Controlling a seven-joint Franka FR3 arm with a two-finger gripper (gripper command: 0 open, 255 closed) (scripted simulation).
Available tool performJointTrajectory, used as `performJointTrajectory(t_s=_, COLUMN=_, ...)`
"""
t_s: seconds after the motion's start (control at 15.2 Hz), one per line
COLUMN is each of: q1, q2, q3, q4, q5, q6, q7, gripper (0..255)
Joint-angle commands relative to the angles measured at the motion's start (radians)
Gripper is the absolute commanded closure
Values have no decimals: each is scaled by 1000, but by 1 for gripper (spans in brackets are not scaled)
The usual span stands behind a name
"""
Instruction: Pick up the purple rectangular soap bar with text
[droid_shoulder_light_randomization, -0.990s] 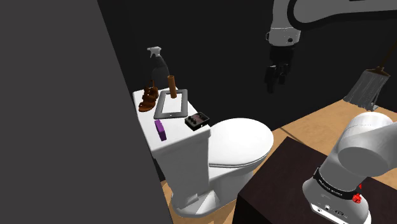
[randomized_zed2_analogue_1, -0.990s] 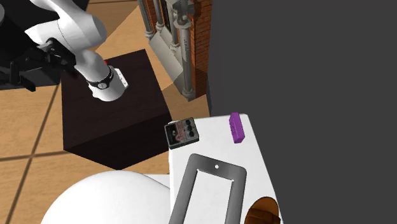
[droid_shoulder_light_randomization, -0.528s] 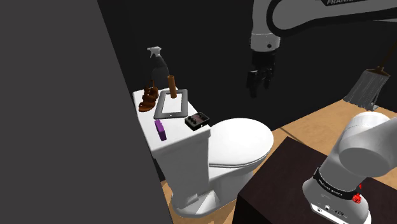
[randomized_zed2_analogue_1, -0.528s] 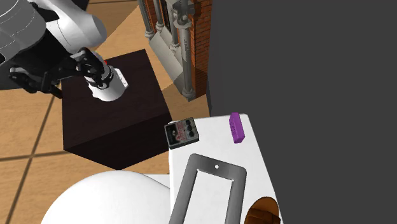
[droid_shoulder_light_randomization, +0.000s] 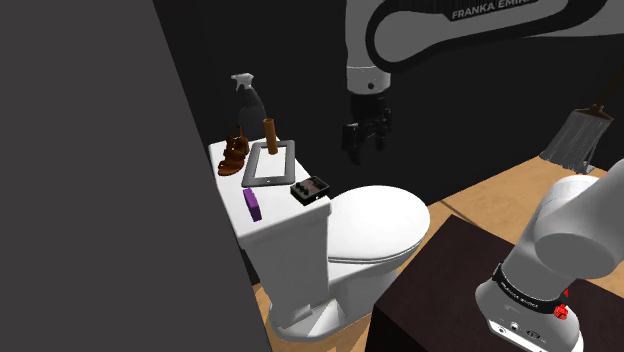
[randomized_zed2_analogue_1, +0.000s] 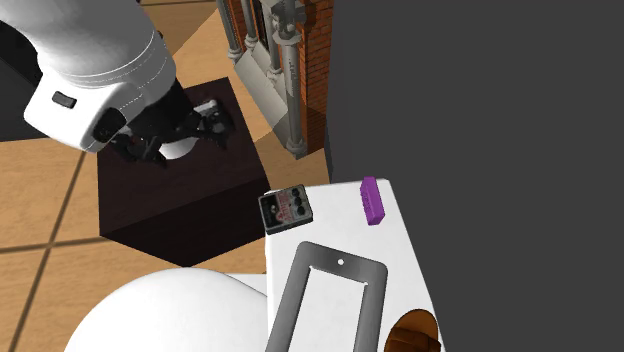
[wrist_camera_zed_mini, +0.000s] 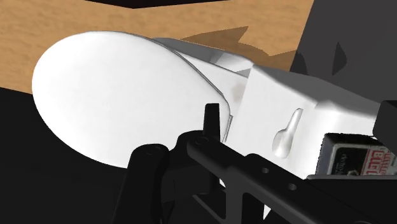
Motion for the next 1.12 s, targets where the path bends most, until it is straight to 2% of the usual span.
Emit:
performJointTrajectory(t_s=0.0, q1=6, q2=72, q3=31, q4=53, q5=1, q6=20, q7=47, gripper=0)
performJointTrajectory(t_s=0.59, q1=51, q2=403, q3=137, q4=346, q5=-60, q6=53, q7=256, gripper=0)
performJointTrajectory(t_s=1.06, q1=137, q2=701, q3=170, q4=675, q5=-159, q6=5, q7=406, gripper=0)
